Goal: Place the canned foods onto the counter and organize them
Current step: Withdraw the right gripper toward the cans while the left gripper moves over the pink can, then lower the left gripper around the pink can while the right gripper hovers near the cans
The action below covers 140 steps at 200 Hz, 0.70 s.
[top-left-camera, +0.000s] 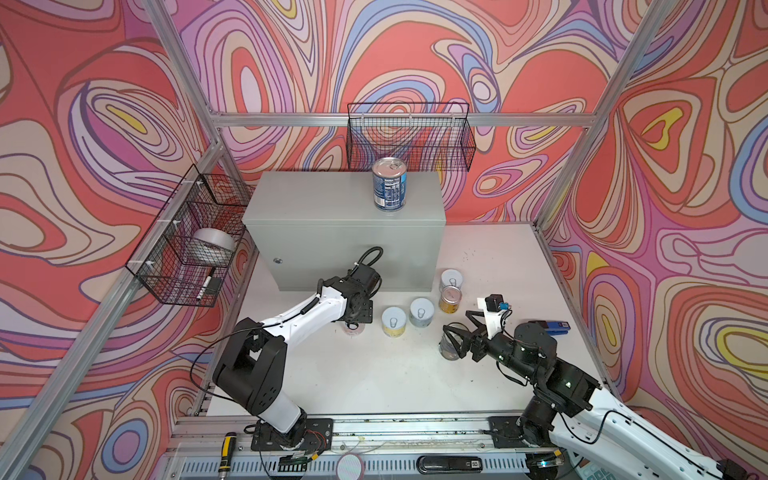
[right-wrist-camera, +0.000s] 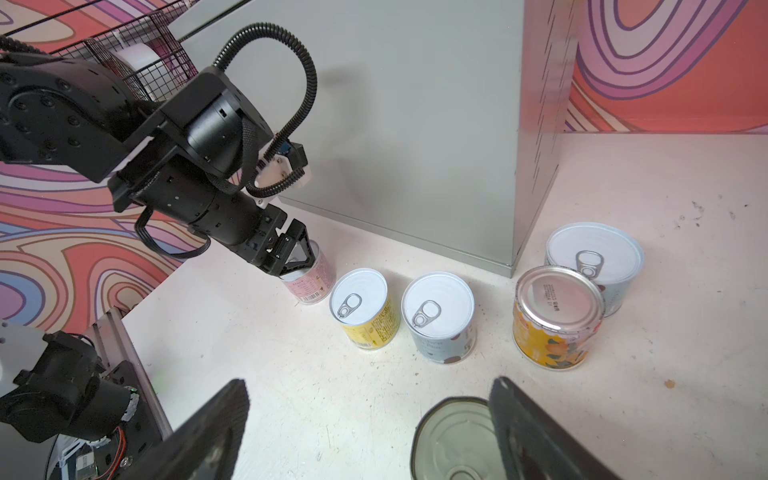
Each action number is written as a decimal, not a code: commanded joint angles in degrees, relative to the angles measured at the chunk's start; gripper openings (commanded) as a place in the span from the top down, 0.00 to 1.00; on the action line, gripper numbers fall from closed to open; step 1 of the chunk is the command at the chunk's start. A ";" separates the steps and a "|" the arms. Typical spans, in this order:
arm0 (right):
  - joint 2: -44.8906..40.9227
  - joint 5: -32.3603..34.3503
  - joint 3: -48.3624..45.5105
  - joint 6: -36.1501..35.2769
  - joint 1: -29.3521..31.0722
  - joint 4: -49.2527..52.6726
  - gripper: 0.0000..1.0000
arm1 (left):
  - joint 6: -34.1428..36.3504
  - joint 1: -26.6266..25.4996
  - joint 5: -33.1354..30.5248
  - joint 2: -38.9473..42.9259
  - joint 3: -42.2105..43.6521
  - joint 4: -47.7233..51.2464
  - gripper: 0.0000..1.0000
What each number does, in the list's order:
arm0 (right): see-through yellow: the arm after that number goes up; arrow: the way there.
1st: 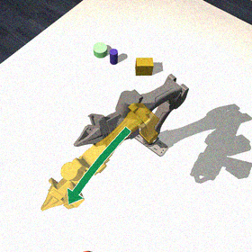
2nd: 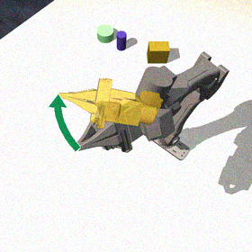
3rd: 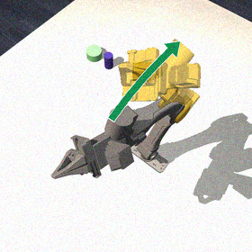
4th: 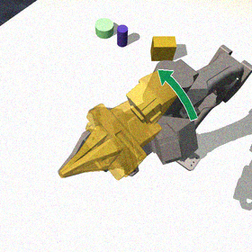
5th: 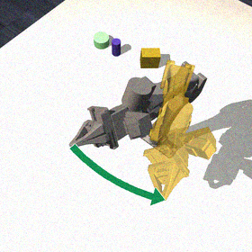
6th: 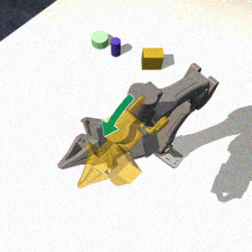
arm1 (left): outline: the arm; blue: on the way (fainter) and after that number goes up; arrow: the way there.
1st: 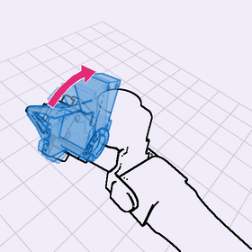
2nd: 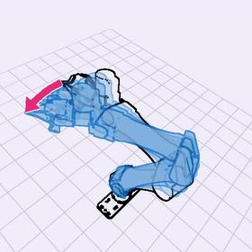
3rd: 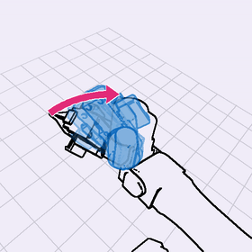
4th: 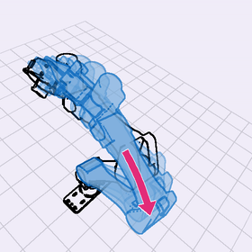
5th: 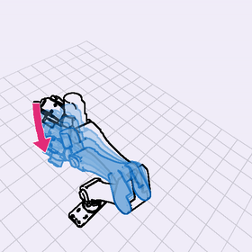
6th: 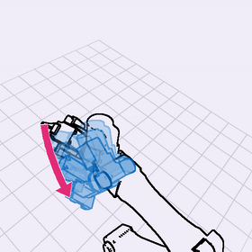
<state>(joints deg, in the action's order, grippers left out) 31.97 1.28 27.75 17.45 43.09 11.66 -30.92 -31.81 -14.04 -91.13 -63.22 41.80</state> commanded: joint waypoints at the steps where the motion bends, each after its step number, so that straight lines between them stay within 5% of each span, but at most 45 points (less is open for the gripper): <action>1: 0.78 0.34 -0.32 -0.32 -0.16 0.82 0.07 | 1.17 0.35 0.39 -1.64 -0.56 1.58 0.16; 140: 3.29 -0.22 0.19 -0.14 -0.11 0.39 0.08 | 1.58 1.58 0.95 -3.77 -0.37 -0.12 0.20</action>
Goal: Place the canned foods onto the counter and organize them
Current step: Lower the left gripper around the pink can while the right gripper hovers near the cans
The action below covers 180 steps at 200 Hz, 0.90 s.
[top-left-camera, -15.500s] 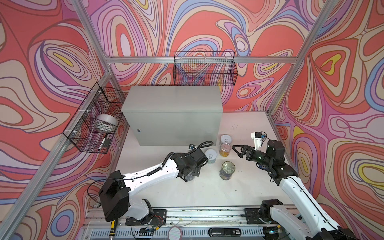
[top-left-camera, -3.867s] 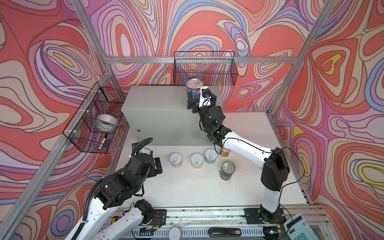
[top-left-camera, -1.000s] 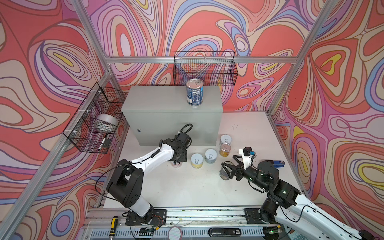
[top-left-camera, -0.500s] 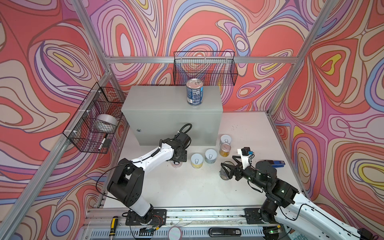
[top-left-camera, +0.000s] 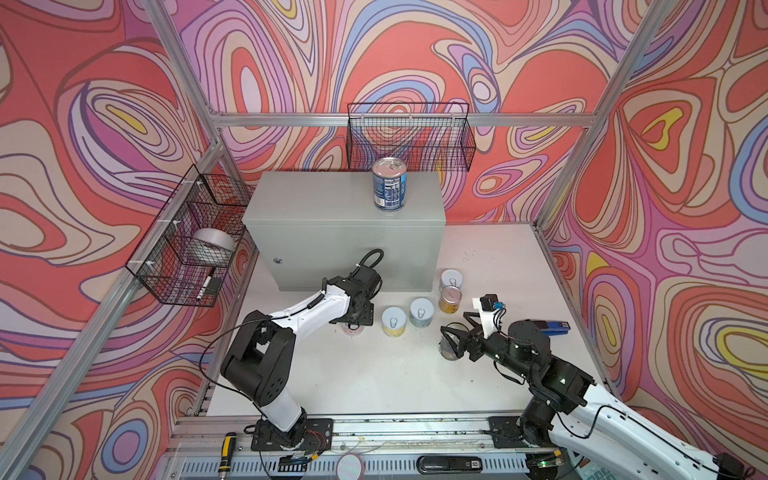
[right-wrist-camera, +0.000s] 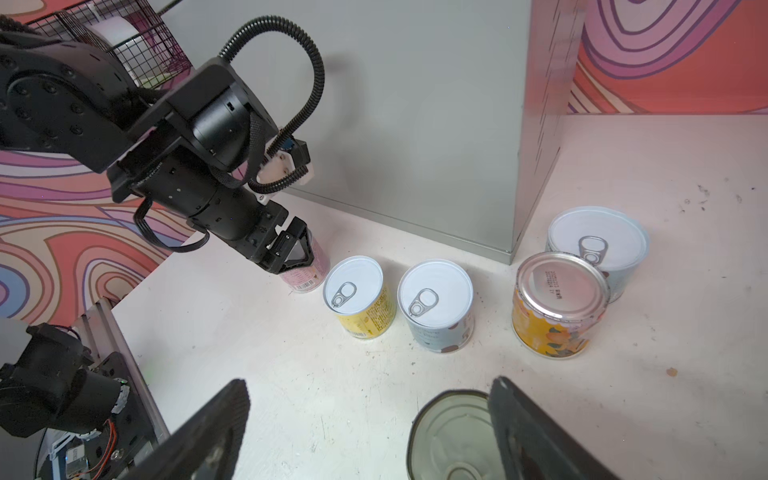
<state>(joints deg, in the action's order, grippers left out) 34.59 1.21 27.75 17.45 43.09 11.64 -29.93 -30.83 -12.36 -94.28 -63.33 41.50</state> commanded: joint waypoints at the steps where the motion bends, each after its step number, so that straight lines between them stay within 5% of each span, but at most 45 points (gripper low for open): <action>1: 0.70 -0.16 0.20 -0.14 -0.11 0.41 0.08 | 0.59 0.55 -0.74 -0.63 -0.24 0.18 0.21; 52: 3.00 -1.33 -0.06 -0.58 -0.11 -1.49 0.09 | -0.81 0.68 -1.06 -1.73 -1.05 0.37 0.44; 180: 5.36 -2.33 -0.37 -1.18 -0.13 -4.10 0.11 | -2.54 1.16 0.76 -5.24 -0.54 -1.90 0.43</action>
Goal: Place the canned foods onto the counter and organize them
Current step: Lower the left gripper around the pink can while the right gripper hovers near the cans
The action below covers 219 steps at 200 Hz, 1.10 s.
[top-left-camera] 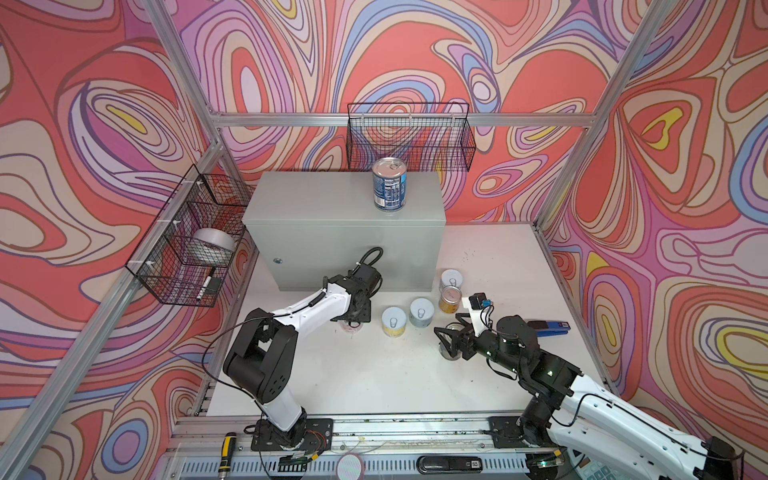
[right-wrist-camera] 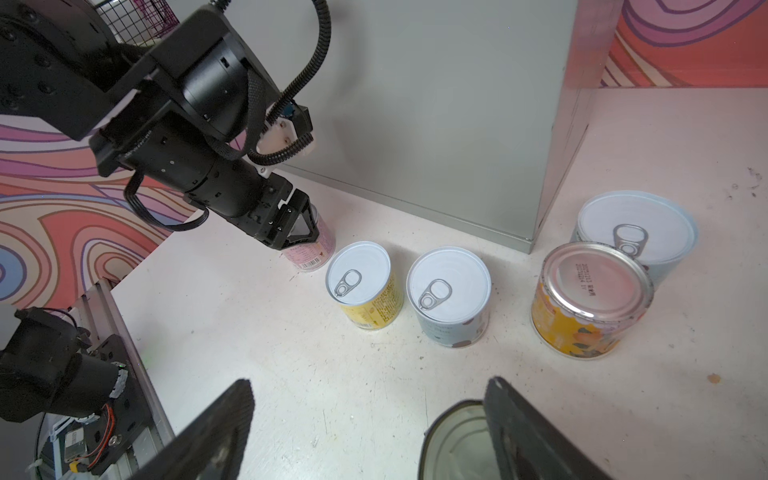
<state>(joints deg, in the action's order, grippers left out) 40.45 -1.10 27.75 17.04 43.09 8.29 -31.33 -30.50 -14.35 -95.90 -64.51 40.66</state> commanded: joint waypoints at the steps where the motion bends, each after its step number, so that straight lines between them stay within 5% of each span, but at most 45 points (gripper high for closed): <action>1: -0.57 0.02 -0.35 -0.82 -0.12 -0.75 0.11 | -1.12 0.86 2.75 -3.65 0.63 -1.05 0.43; 46: -1.66 1.78 0.02 -1.80 -0.11 0.62 0.11 | -1.15 1.03 2.63 -2.55 0.29 -1.45 0.39; 65: -1.17 1.55 0.03 -1.67 -0.11 0.22 0.11 | -1.12 1.13 3.18 -2.75 0.28 -1.73 0.30; 116: -0.18 0.95 0.28 -1.52 -0.17 -0.22 0.11 | -1.51 1.23 4.59 -3.08 0.81 -2.86 0.32; 219: 0.56 1.59 0.91 -2.02 -0.11 0.14 0.12 | -1.27 1.33 4.33 -2.63 0.67 -2.65 0.20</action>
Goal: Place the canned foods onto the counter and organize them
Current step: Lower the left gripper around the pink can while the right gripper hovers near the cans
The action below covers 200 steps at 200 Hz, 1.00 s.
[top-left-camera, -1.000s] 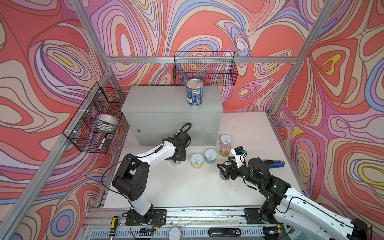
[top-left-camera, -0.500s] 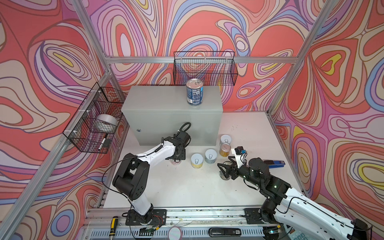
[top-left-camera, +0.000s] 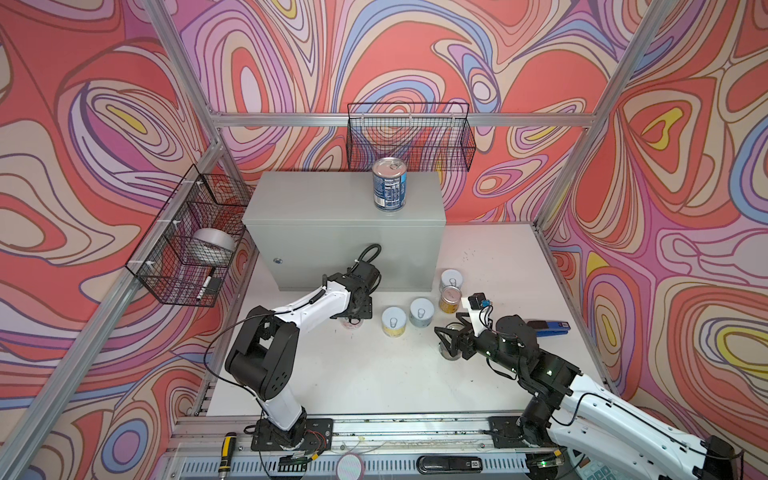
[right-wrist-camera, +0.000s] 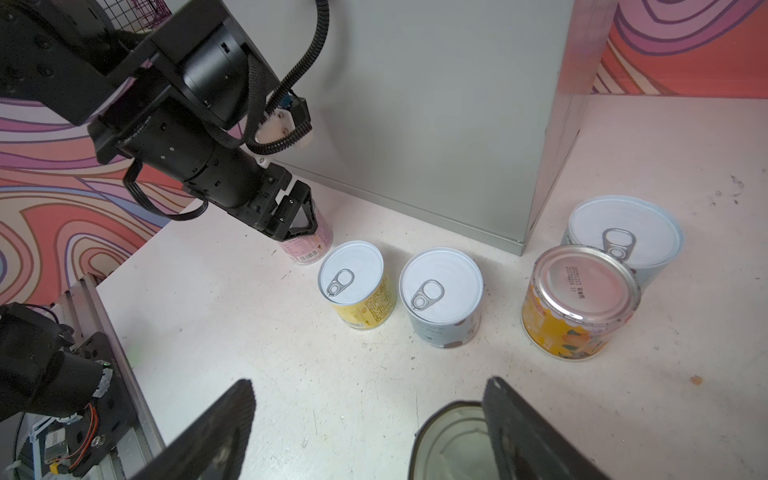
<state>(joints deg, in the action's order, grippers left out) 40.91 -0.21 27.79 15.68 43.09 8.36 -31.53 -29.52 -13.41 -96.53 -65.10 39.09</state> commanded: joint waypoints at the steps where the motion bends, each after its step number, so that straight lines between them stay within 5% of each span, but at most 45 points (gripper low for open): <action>1: 0.08 0.71 0.86 -0.66 -0.11 0.08 0.12 | -1.08 0.38 3.39 -1.99 1.27 -1.06 0.20; 42: 0.25 0.91 1.30 -1.14 -0.16 0.54 0.15 | -1.42 0.44 3.10 -2.09 2.05 -1.81 0.21; 114: 0.93 0.53 1.52 -1.27 0.13 -0.50 0.17 | -3.34 0.49 3.83 2.71 6.04 -4.61 0.53; 150: 2.09 1.41 0.25 -1.71 2.80 -4.31 0.17 | -3.52 0.52 3.48 5.98 5.51 -1.89 0.53; 200: 3.35 3.20 0.25 -1.33 3.23 -5.01 0.17 | -4.80 0.60 0.54 9.29 5.93 1.44 0.38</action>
<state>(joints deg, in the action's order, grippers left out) 44.53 1.56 28.16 14.59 46.11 5.02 -34.30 -29.23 -11.09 -90.32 -59.79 36.67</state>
